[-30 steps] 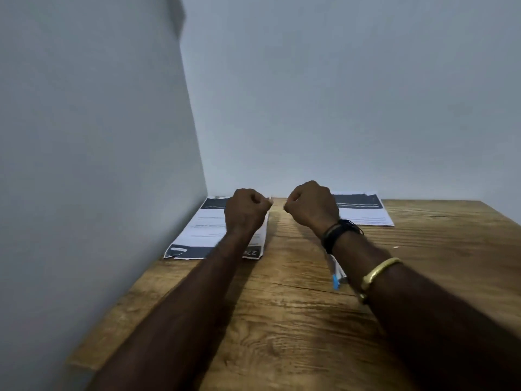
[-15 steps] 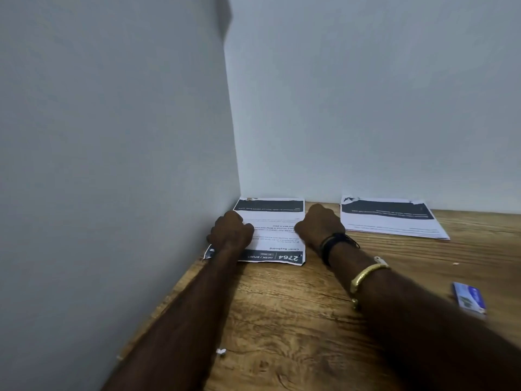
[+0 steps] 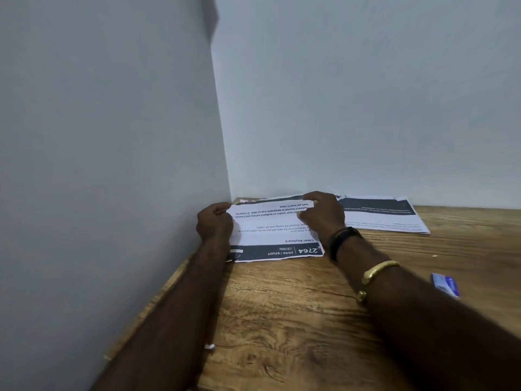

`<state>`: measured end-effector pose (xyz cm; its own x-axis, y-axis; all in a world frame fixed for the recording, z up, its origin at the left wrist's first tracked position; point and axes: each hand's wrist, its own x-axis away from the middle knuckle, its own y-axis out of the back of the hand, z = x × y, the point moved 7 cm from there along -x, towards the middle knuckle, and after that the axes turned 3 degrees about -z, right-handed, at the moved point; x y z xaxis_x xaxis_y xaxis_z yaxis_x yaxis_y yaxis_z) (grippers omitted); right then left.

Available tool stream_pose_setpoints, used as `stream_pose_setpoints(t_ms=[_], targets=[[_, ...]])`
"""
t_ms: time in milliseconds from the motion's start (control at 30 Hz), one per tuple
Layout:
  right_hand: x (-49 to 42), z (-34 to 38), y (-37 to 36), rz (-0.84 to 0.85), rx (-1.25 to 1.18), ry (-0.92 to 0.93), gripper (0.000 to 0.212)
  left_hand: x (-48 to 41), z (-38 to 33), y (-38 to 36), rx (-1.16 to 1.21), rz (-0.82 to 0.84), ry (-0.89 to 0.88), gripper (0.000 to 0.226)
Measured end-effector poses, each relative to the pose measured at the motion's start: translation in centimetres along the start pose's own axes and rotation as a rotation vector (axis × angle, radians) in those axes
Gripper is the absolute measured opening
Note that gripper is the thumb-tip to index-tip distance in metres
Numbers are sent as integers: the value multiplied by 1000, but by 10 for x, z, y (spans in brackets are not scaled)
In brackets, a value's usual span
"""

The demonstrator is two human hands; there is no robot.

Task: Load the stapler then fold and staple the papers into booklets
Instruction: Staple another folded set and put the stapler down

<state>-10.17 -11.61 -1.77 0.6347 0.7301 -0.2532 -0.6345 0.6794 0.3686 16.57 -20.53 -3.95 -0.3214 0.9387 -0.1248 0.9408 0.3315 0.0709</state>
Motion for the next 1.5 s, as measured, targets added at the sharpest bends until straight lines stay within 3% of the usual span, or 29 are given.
stream_pose_setpoints(t_ms=[67,200,333,467,600,667,733,867,1033,1167,1233,1300,1367,1500], targets=[[0,-3,17,-39,47,20,27,9,-1,-11,64,48,44,43],[6,-1,57,-123,-25,78,9,32,-18,-27,133,18,-52,43],[11,12,102,-207,-91,198,9,53,-46,-38,201,-19,-158,28],[19,11,137,-272,-134,227,16,72,-55,-41,98,-105,-122,28],[27,-3,162,-272,-99,206,13,98,-42,-74,280,264,249,72],[29,-12,169,-238,-70,199,18,111,-38,-90,413,423,412,73],[32,-21,174,-189,-45,185,22,123,-37,-100,445,471,463,47],[37,-39,180,-98,42,165,32,125,-28,-103,208,394,318,7],[44,-52,173,13,357,140,39,128,-17,-115,122,391,335,13],[53,-32,170,-66,546,191,19,134,-14,-120,49,389,260,34],[53,-24,159,39,644,165,11,135,-14,-123,24,409,205,41],[55,-26,142,219,681,97,43,134,-15,-126,19,410,182,43],[61,-27,129,328,708,45,62,132,-14,-128,2,410,164,38],[67,-29,119,395,779,32,57,126,-10,-135,28,380,157,19]])
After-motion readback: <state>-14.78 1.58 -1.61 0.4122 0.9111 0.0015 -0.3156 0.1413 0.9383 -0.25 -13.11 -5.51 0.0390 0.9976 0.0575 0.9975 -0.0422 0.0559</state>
